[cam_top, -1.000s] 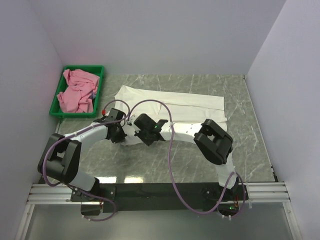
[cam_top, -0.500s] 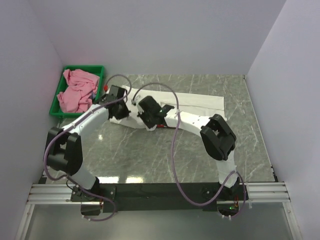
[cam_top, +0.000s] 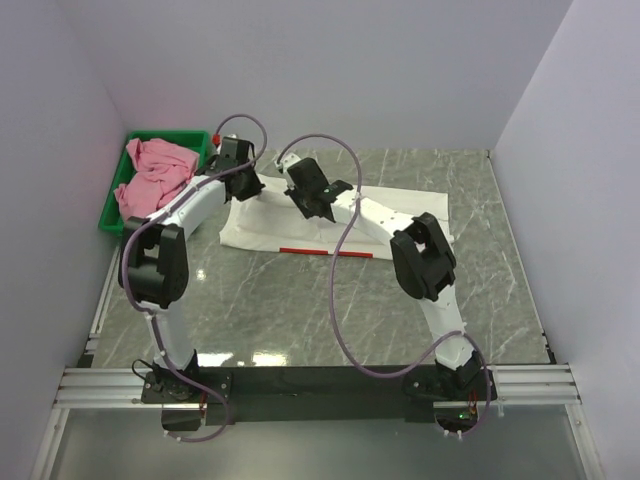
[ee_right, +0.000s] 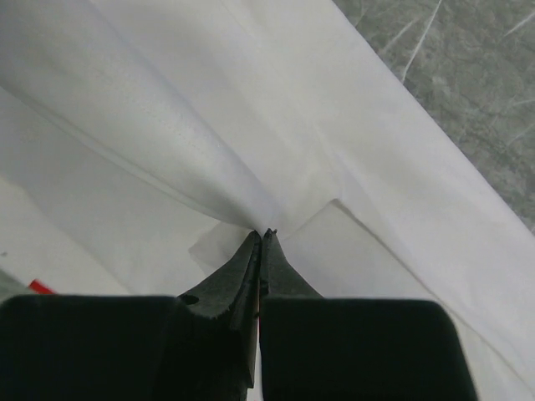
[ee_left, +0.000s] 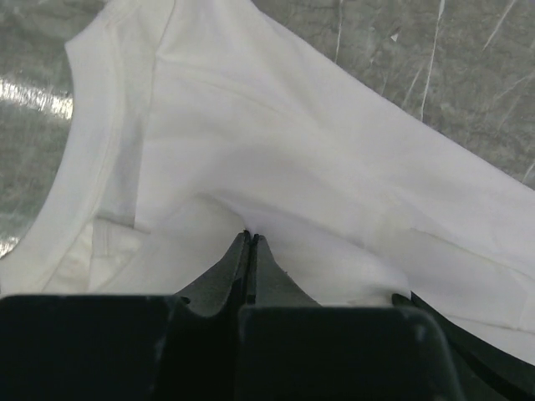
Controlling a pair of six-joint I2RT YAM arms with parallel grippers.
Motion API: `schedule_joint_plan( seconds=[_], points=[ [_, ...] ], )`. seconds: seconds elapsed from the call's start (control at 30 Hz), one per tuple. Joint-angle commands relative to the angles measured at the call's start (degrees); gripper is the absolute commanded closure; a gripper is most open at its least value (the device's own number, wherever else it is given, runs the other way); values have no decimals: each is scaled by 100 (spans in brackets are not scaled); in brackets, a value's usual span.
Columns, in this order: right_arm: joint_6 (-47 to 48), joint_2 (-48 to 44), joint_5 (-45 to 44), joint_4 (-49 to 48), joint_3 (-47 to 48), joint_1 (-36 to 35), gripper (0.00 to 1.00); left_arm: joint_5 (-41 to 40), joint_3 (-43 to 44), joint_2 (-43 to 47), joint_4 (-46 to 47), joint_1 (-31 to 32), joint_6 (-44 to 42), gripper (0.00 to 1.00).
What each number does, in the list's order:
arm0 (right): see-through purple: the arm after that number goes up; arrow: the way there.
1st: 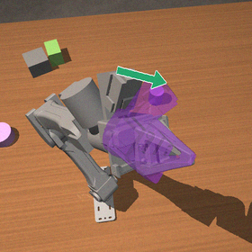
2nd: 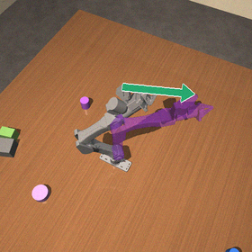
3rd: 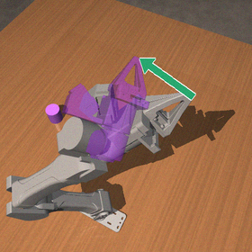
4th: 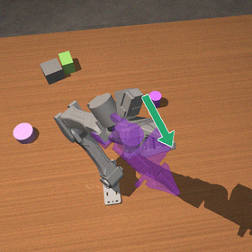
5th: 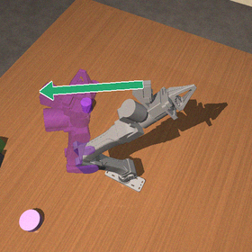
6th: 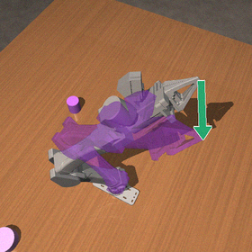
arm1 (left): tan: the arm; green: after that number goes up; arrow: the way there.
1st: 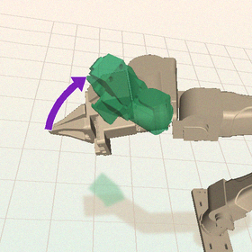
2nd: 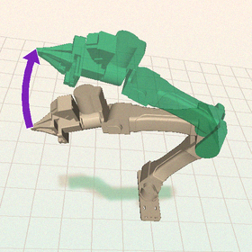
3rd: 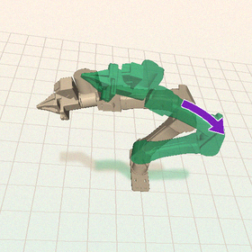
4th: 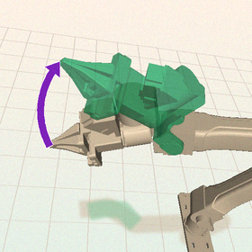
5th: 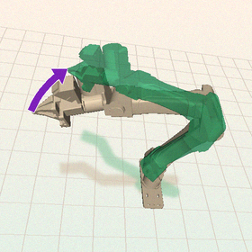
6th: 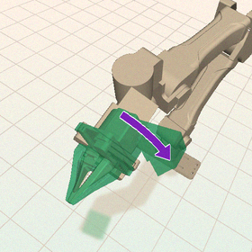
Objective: Fold and stack the t-shirts
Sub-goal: Fold the tshirt
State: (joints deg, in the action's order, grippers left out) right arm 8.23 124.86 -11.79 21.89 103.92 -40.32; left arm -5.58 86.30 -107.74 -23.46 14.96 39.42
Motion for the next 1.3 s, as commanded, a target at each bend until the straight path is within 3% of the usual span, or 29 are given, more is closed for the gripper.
schedule_joint_plan(
  seconds=[0.0,0.63,0.93,1.27],
  points=[
    [311,223,-306,-123,480,138,100,189,395,-290,561,-90,-276,99],
    [1277,1093,-1228,-1345,1306,226,100,602,791,-1143,1924,-336,-242,99],
    [1506,1401,-1335,-1468,1412,235,98,620,739,-1355,1766,-450,-40,99],
    [1348,1032,-1062,-1310,946,235,96,831,599,-1223,1388,-564,145,99]
  ],
)
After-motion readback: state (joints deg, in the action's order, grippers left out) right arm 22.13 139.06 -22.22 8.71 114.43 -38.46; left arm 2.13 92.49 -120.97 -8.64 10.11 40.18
